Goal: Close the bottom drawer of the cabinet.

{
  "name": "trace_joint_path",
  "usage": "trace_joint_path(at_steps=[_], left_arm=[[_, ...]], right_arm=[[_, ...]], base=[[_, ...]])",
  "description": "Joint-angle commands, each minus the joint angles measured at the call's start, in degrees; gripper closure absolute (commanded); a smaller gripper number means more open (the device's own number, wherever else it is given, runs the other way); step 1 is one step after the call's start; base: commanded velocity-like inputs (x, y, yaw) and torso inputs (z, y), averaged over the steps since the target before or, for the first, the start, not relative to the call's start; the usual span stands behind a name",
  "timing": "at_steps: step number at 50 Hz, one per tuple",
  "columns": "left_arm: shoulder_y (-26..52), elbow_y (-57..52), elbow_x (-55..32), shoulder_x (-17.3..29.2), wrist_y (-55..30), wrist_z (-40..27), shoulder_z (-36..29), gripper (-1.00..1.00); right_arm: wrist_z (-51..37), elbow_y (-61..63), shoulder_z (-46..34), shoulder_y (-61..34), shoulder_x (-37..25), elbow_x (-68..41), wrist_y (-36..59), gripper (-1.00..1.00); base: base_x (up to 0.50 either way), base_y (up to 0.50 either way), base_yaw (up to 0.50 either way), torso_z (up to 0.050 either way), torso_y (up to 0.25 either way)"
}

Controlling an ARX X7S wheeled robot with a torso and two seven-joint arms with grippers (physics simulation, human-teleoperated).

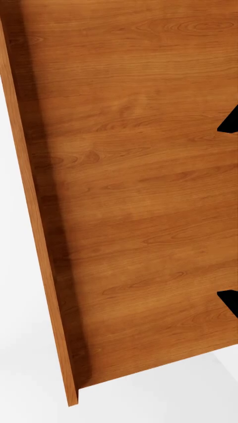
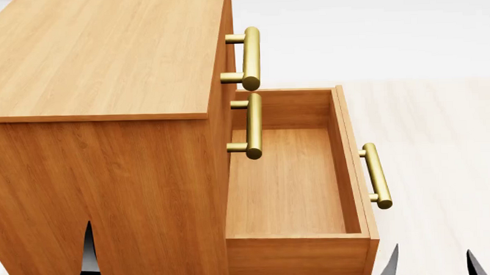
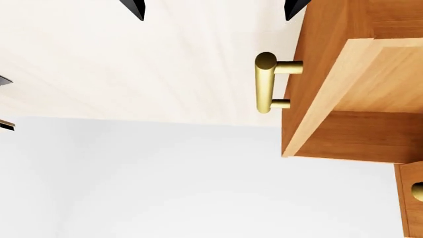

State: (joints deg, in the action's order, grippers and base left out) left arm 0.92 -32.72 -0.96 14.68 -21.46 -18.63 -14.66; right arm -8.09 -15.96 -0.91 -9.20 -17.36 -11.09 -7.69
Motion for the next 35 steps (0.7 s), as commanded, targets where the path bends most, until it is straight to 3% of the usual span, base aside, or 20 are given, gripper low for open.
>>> trace_joint_path(at_steps=[1, 35], left_arm=[[-0.19, -0.48, -0.51, -0.87, 0.14, 1.82, 1.39, -1.00], [-0.74, 0.18, -1.26, -0.15, 1.15, 0.81, 0.77, -1.00]], right_arm=[[3.06, -4.56, -1.20, -1.35, 2.27, 2.44, -2.98, -1.00], [7.04, -6.32, -9.53, -7.60, 4.19, 6.45, -0.66, -1.00]], base=[[0.00, 0.00, 0.00, 0.000, 0.000], [0.00, 0.00, 0.00, 0.000, 0.000]])
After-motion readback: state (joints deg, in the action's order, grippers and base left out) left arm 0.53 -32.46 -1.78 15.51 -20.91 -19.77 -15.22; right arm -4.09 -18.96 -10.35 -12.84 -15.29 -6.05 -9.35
